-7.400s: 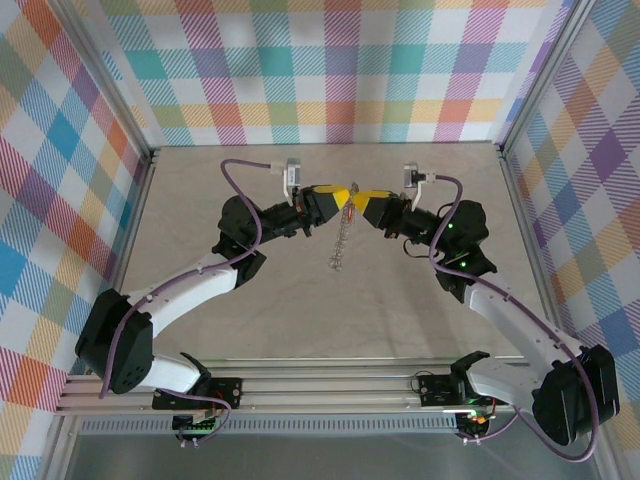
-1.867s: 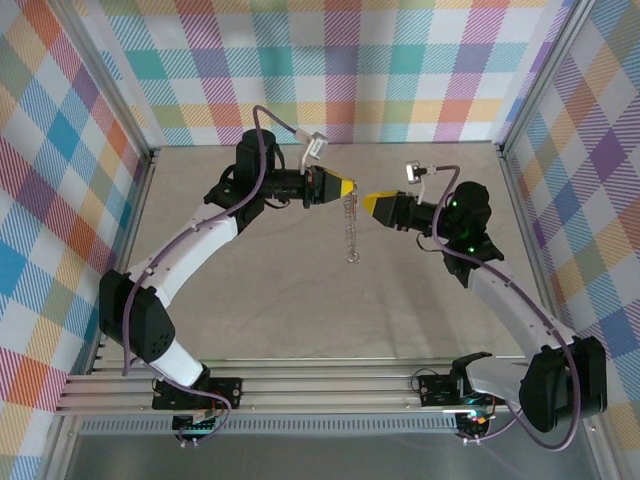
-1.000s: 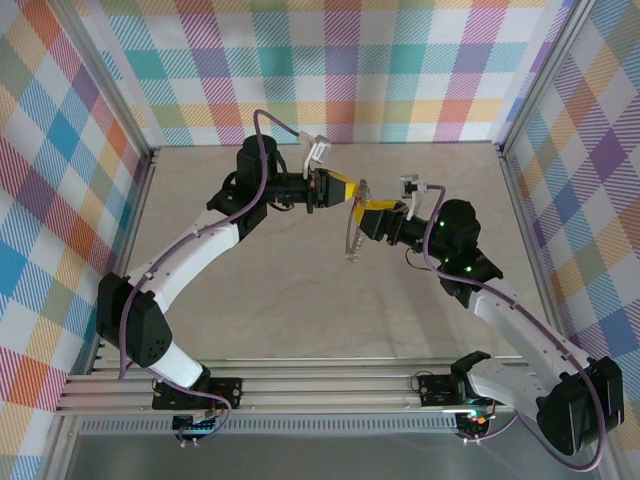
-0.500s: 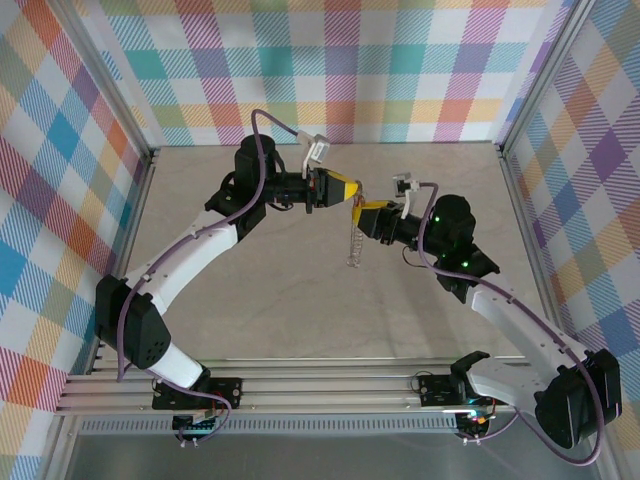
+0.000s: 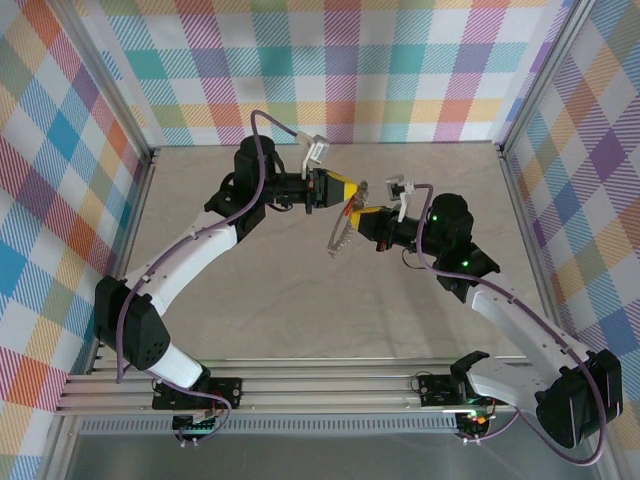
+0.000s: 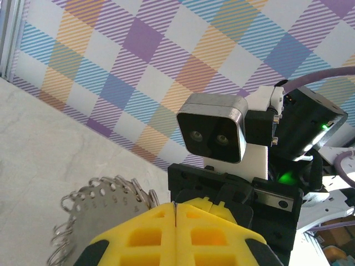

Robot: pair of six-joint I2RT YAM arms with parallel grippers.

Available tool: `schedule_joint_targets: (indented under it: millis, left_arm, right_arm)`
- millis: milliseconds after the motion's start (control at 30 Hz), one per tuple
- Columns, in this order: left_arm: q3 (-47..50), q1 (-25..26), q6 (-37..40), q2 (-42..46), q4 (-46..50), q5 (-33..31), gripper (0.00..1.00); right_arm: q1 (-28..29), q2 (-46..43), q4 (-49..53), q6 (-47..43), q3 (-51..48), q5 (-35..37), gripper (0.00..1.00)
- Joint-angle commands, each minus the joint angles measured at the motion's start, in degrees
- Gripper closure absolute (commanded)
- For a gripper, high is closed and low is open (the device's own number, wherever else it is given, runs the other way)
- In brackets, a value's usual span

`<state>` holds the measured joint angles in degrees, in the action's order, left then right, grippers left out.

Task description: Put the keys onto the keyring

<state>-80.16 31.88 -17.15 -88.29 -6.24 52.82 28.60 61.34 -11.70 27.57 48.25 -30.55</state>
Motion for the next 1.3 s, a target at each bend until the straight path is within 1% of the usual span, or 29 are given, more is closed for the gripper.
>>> schedule_joint_targets:
  millis: [0,433,700,1133,1267]
  left_arm:
    - [0.31,0.64,0.19,2.77,-2.94,0.14,1.0]
    - [1.18,0.69,-0.04,3.55,-4.04,-0.82,1.0]
    - [1.6,0.73,-0.34,3.78,-4.53,-1.03,1.0]
    - [2.18,0.82,-0.97,3.9,-5.9,-1.83,1.0]
    - [2.29,0.83,-1.12,3.92,-6.05,-2.17,1.0]
  right_arm:
    - [0.64,-0.94,0.01,-1.21,0.84,-0.82,1.0]
    - [0.66,-1.98,-0.4,-1.12,-0.79,0.42,1.0]
    - [0.75,-1.93,-1.01,-0.45,-0.79,-0.27,1.0]
    - [2.91,-0.34,-0.95,-0.5,0.16,-0.32,1.0]
    - [3.3,0.89,-0.78,-0.52,0.82,-1.31,1.0]
